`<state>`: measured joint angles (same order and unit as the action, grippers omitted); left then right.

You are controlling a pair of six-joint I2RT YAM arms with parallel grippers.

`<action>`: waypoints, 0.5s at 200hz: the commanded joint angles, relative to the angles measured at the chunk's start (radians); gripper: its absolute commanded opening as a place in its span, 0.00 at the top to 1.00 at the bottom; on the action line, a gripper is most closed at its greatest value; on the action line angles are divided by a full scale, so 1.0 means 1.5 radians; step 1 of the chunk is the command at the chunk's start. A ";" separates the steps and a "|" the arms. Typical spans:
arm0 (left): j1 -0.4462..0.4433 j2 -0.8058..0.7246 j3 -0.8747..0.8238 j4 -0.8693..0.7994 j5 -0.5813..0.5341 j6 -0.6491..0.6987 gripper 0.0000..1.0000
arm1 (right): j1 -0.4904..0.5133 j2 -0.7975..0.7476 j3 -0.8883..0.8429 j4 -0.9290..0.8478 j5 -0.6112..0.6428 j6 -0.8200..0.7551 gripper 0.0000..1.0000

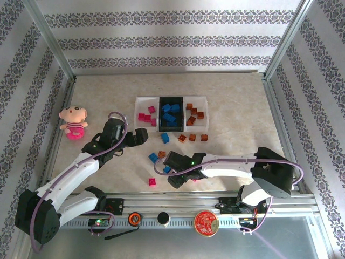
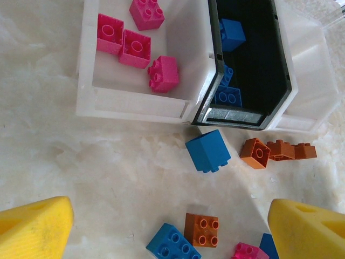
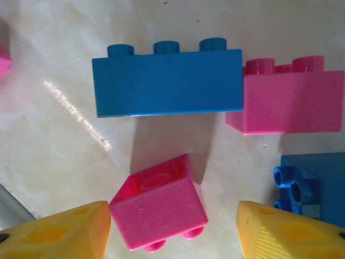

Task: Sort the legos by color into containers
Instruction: Pick up the lego from the bottom-center of the table.

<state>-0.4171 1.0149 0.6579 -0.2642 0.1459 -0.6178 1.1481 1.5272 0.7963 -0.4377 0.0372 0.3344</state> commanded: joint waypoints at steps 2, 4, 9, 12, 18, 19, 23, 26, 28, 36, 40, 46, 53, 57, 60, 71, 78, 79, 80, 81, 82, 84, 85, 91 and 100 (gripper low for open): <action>-0.001 0.004 -0.002 -0.014 -0.008 0.003 0.07 | 0.008 0.026 0.014 -0.001 0.014 -0.019 0.37; -0.001 0.004 -0.002 -0.013 -0.008 0.003 0.07 | 0.007 0.028 0.014 0.001 0.012 -0.021 0.37; 0.000 0.004 -0.002 -0.014 -0.008 0.002 0.07 | 0.008 0.032 0.017 0.005 0.009 -0.023 0.37; -0.001 0.004 -0.003 -0.013 -0.008 0.002 0.07 | 0.008 0.035 0.018 0.006 0.007 -0.024 0.38; -0.001 0.004 -0.003 -0.014 -0.008 0.002 0.07 | 0.009 0.041 0.021 0.010 0.001 -0.025 0.39; -0.001 0.003 -0.003 -0.014 -0.008 0.002 0.07 | 0.009 0.042 0.021 0.011 0.000 -0.026 0.39; 0.000 0.003 -0.004 -0.015 -0.010 0.002 0.07 | 0.010 0.044 0.023 0.013 -0.004 -0.027 0.40; -0.001 0.002 -0.003 -0.015 -0.010 0.002 0.07 | 0.011 0.047 0.023 0.015 -0.007 -0.027 0.41; -0.001 0.002 -0.003 -0.016 -0.010 0.002 0.07 | 0.011 0.049 0.023 0.015 -0.009 -0.027 0.41; -0.001 0.000 -0.003 -0.017 -0.011 0.003 0.07 | 0.012 0.055 0.024 0.019 -0.013 -0.028 0.43; -0.001 -0.001 -0.003 -0.017 -0.011 0.003 0.07 | 0.012 0.058 0.024 0.019 -0.014 -0.027 0.44; -0.001 -0.001 -0.004 -0.019 -0.012 0.003 0.07 | 0.012 0.061 0.023 0.019 -0.015 -0.026 0.45; -0.001 -0.002 -0.003 -0.020 -0.012 0.005 0.06 | 0.012 0.062 0.021 0.019 -0.016 -0.026 0.46; -0.001 -0.002 -0.003 -0.020 -0.012 0.005 0.06 | 0.012 0.062 0.019 0.019 -0.016 -0.026 0.47; -0.001 -0.001 -0.003 -0.021 -0.012 0.005 0.06 | 0.013 0.061 0.018 0.019 -0.015 -0.025 0.48; 0.000 -0.001 -0.003 -0.021 -0.012 0.006 0.06 | 0.012 0.053 0.011 0.019 -0.014 -0.024 0.52; 0.000 0.000 -0.003 -0.021 -0.012 0.006 0.06 | 0.012 0.044 0.006 0.018 -0.013 -0.023 0.55; -0.001 0.000 -0.003 -0.022 -0.012 0.005 0.06 | 0.012 0.041 0.006 0.019 -0.012 -0.023 0.55; -0.001 0.000 -0.003 -0.022 -0.011 0.006 0.06 | 0.011 0.039 0.005 0.019 -0.012 -0.023 0.56; 0.000 0.000 -0.003 -0.022 -0.011 0.006 0.06 | 0.011 0.038 0.004 0.019 -0.012 -0.023 0.56; -0.001 0.000 -0.002 -0.023 -0.012 0.006 0.06 | 0.011 0.036 0.004 0.019 -0.011 -0.023 0.57; -0.001 0.000 -0.003 -0.022 -0.012 0.006 0.06 | 0.011 0.032 0.002 0.019 -0.011 -0.024 0.58; -0.001 0.000 -0.003 -0.022 -0.012 0.005 0.06 | 0.011 0.031 0.002 0.019 -0.011 -0.025 0.58; -0.001 0.000 -0.002 -0.022 -0.012 0.006 0.06 | 0.009 0.016 -0.002 0.021 -0.012 -0.025 0.60; -0.001 -0.001 -0.001 -0.024 -0.015 0.006 0.06 | 0.004 -0.008 -0.006 0.022 -0.014 -0.028 0.63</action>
<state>-0.4171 1.0203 0.6579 -0.2672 0.1455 -0.6174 1.1557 1.5867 0.8120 -0.4103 0.0471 0.3027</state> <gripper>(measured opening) 0.937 0.399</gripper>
